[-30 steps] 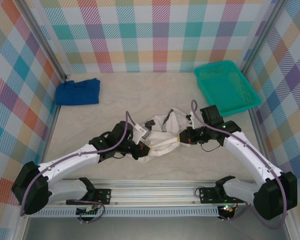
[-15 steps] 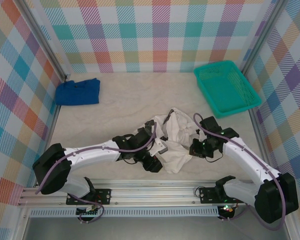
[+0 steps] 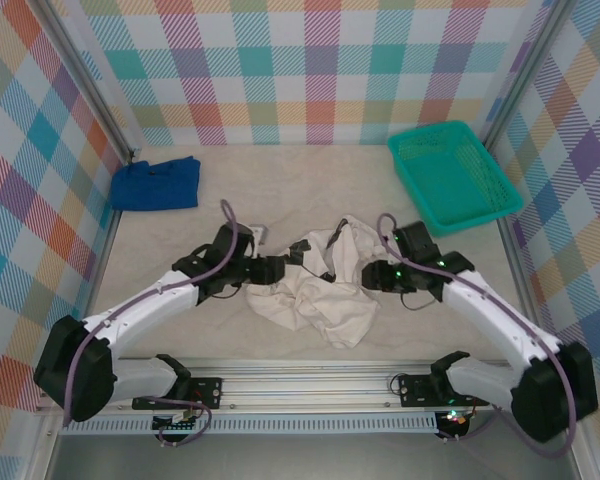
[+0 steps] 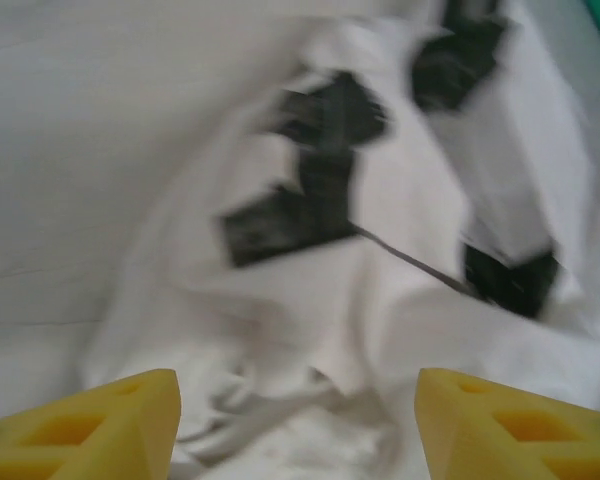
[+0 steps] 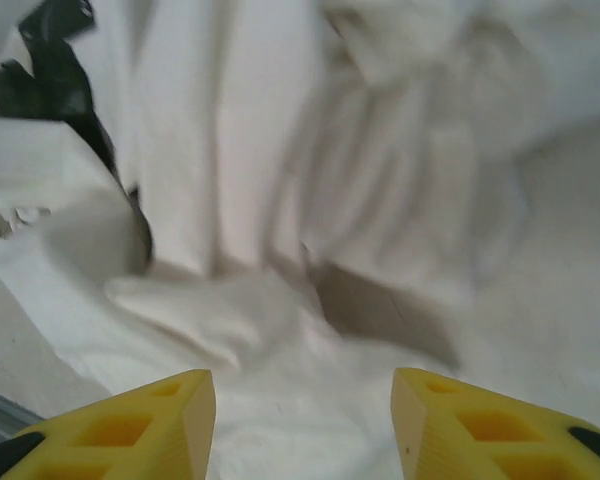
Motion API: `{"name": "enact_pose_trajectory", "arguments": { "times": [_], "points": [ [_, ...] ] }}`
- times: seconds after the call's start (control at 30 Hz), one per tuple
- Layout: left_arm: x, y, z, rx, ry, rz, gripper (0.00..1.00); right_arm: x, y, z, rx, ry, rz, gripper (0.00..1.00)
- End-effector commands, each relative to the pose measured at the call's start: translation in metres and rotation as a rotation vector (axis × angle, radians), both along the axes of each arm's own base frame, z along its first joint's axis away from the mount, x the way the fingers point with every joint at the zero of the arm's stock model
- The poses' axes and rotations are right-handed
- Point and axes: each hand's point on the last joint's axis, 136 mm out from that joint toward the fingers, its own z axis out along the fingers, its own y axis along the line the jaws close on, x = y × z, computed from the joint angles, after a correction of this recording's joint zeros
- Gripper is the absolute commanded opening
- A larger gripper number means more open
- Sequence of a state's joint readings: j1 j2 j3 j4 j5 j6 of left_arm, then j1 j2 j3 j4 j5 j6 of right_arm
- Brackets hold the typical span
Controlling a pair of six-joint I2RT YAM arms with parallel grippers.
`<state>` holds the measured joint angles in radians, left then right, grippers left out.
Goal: Fold the inside-out t-shirt
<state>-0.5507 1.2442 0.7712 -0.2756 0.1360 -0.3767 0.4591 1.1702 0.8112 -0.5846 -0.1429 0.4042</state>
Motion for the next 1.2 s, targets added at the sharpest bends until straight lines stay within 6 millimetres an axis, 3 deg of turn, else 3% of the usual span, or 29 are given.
{"name": "enact_pose_trajectory", "arguments": {
  "times": [0.0,0.17,0.27,0.33,0.4,0.5,0.57,0.6,0.67,0.83,0.97,1.07,1.13,1.17],
  "points": [
    [0.028,0.014,-0.009,-0.091,0.058,0.153,0.65,0.057,0.029,0.024,0.015,-0.179,0.077,0.54],
    [0.061,-0.003,-0.028,-0.014,0.102,0.078,0.68,0.101,0.046,0.000,-0.043,-0.159,0.100,0.64],
    [0.073,-0.023,-0.045,-0.023,0.168,0.003,0.68,0.115,0.069,-0.025,0.014,-0.071,0.121,0.67],
    [0.075,-0.037,-0.054,-0.065,0.209,-0.042,0.65,0.121,0.074,-0.040,0.014,-0.036,0.114,0.65],
    [0.074,-0.046,-0.062,-0.093,0.251,-0.068,0.58,0.128,0.068,-0.048,-0.035,-0.042,0.103,0.56],
    [0.072,-0.054,-0.063,-0.120,0.272,-0.104,0.44,0.143,0.057,-0.035,-0.110,-0.120,0.098,0.29],
    [0.075,-0.056,-0.056,-0.129,0.257,-0.119,0.24,0.151,0.052,-0.019,-0.115,-0.168,0.089,0.17],
    [0.080,-0.056,-0.049,-0.132,0.237,-0.114,0.12,0.158,0.048,-0.003,-0.104,-0.214,0.080,0.11],
    [0.092,-0.051,-0.026,-0.134,0.166,-0.090,0.01,0.169,0.041,0.031,-0.075,-0.304,0.058,0.02],
    [0.116,-0.023,0.074,-0.141,-0.127,0.013,0.00,0.176,0.026,0.135,-0.005,-0.563,0.035,0.00],
    [0.101,-0.006,0.170,-0.198,-0.383,0.033,0.00,0.154,0.012,0.201,0.028,-0.704,0.033,0.00],
    [0.069,0.000,0.215,-0.272,-0.513,-0.006,0.00,0.126,-0.003,0.223,0.032,-0.762,0.011,0.00],
    [0.040,-0.003,0.226,-0.331,-0.557,-0.072,0.00,0.104,-0.013,0.217,0.035,-0.753,-0.015,0.00],
    [0.026,-0.009,0.223,-0.353,-0.559,-0.115,0.00,0.094,-0.018,0.203,0.034,-0.721,-0.028,0.01]
  ]
}}
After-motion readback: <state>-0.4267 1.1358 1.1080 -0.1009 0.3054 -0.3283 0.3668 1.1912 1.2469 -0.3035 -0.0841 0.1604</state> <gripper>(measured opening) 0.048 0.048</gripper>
